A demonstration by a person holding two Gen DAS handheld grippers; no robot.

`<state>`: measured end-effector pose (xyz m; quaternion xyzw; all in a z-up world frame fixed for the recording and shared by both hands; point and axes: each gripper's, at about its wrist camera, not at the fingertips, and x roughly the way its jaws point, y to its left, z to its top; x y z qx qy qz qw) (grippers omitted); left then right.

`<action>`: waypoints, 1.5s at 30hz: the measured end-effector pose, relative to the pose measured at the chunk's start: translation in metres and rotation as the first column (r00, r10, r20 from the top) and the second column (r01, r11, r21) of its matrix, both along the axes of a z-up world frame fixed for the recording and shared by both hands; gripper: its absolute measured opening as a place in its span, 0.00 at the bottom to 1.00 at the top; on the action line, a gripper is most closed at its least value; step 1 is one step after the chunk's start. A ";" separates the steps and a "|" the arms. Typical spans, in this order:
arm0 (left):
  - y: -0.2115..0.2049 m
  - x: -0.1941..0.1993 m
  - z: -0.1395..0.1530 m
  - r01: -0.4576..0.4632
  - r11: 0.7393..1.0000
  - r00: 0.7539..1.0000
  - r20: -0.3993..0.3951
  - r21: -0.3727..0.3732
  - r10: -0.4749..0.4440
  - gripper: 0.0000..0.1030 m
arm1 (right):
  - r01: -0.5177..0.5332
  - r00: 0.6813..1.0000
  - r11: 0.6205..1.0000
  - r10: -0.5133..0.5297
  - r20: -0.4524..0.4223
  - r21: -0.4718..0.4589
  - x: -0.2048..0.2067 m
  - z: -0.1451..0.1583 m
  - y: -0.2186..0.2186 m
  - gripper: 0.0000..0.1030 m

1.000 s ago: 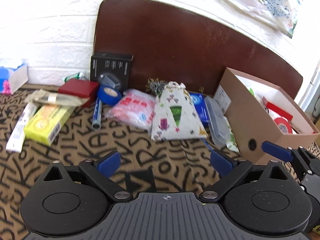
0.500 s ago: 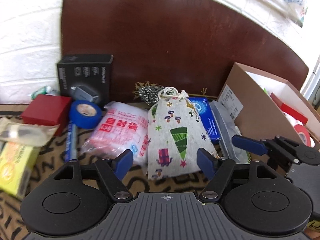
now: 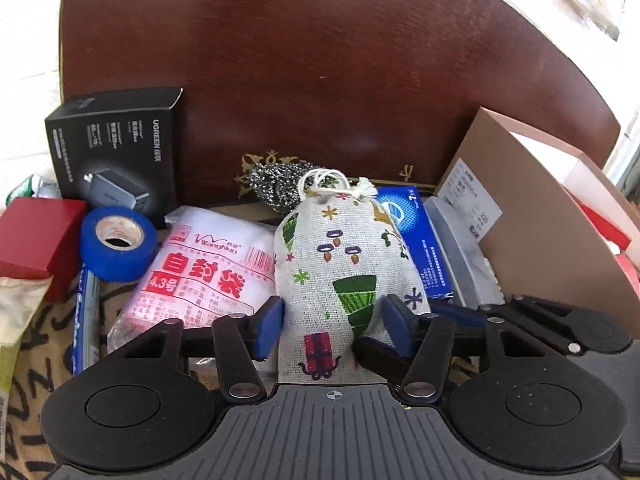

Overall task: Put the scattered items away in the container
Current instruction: 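Close both grippers on the floral drawstring pouch, then lift the pouch with both grippers and carry it over the cardboard box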

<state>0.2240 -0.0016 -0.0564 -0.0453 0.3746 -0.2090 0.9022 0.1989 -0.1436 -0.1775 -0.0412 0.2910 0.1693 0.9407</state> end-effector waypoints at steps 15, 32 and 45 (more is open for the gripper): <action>0.012 -0.138 0.063 -0.021 1.000 0.998 0.064 -0.022 0.022 0.41 | -0.081 0.984 0.994 0.091 0.155 -0.071 -0.143 0.047 0.021 0.29; -0.084 -0.270 0.031 0.446 0.895 0.893 -0.063 0.012 -0.445 0.48 | 0.277 0.961 0.952 -0.276 0.025 -0.131 -0.329 0.025 -0.029 0.30; -0.126 -0.288 0.015 0.478 0.865 0.878 -0.070 0.152 -0.473 0.75 | 0.331 0.944 0.938 -0.329 0.036 -0.106 -0.357 -0.001 -0.051 0.48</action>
